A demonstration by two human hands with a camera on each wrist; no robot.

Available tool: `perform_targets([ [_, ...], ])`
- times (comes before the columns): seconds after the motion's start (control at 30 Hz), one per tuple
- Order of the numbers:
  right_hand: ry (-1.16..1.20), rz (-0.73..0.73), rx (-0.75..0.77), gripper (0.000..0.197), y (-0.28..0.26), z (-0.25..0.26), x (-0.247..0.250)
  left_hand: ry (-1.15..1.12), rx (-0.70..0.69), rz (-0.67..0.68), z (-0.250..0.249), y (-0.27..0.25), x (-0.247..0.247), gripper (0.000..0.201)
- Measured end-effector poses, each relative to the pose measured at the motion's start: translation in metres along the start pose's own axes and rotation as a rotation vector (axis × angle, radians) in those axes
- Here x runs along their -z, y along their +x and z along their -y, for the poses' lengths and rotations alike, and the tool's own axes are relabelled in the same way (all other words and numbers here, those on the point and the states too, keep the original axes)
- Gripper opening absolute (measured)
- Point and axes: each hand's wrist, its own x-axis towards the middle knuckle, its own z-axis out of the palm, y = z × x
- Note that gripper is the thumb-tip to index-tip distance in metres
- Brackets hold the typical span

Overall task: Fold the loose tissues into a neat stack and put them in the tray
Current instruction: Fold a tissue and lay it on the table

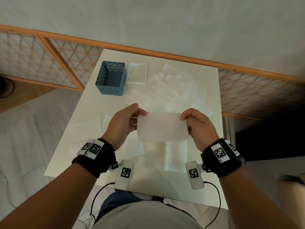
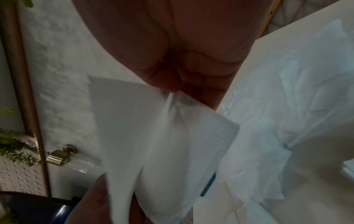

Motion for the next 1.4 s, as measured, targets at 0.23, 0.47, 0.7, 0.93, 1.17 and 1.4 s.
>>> perform_targets([
  [0.23,-0.382,-0.012,0.114,0.032,0.008,-0.011,0.009,0.382,-0.155,0.044,0.007,0.008,-0.008,0.014],
  [0.47,-0.726,0.194,0.228,0.025,0.005,-0.027,-0.008,0.587,-0.076,0.286,0.006,0.013,-0.027,0.044],
  [0.7,-0.538,0.093,0.091,0.026,-0.008,-0.056,0.003,0.572,0.007,0.259,0.020,0.024,-0.032,0.030],
  [0.93,-0.203,-0.175,-0.303,0.021,-0.008,-0.113,0.028,0.415,0.356,0.263,0.089,0.044,-0.032,0.022],
  [1.17,-0.442,-0.250,-0.389,0.017,0.011,-0.154,0.039,0.652,0.370,0.138,0.149,0.051,-0.058,0.017],
  [1.4,-0.687,-0.266,-0.402,0.018,0.016,-0.174,0.042,0.882,0.293,0.132,0.165,0.053,-0.076,0.022],
])
